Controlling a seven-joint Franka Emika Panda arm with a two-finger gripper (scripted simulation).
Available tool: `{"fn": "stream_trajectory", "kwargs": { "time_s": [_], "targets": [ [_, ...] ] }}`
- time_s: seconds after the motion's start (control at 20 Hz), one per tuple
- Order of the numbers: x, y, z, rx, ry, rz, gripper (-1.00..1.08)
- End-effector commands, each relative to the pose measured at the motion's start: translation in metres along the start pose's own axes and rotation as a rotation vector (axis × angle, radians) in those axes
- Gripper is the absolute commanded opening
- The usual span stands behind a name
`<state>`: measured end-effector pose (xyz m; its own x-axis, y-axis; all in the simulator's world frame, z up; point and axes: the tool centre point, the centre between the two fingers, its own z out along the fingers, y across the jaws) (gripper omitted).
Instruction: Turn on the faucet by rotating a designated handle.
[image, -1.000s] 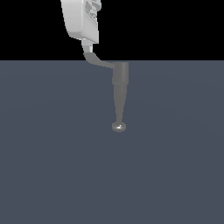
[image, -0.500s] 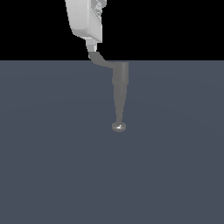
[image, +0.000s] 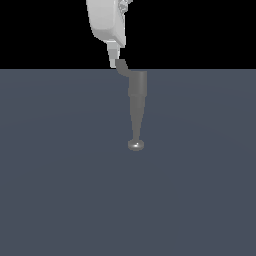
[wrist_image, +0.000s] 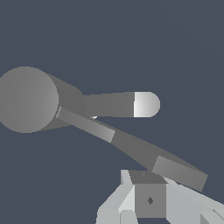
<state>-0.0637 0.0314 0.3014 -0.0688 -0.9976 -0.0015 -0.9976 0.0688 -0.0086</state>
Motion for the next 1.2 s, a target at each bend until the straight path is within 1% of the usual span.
{"fn": "stream_trajectory", "kwargs": {
  "time_s": [0.0,0.15,0.2,0.9,0.95,1.0,1.15],
  "targets": [
    [0.012,0.009,0.002,-0.008,0.001,0.009,-1.0],
    [0.017,0.015,0.002,-0.008,0.001,0.008,-1.0],
    [0.01,0.011,0.0,-0.002,0.0,0.001,-1.0],
    [0.1,0.011,0.002,-0.008,0.001,0.008,-1.0],
    [0.1,0.011,0.002,-0.008,0.001,0.008,-1.0],
    [0.077,0.01,0.0,-0.003,0.0,-0.025,-1.0],
    [0.087,0.002,0.0,-0.004,0.0,-0.021,-1.0]
  ]
}}
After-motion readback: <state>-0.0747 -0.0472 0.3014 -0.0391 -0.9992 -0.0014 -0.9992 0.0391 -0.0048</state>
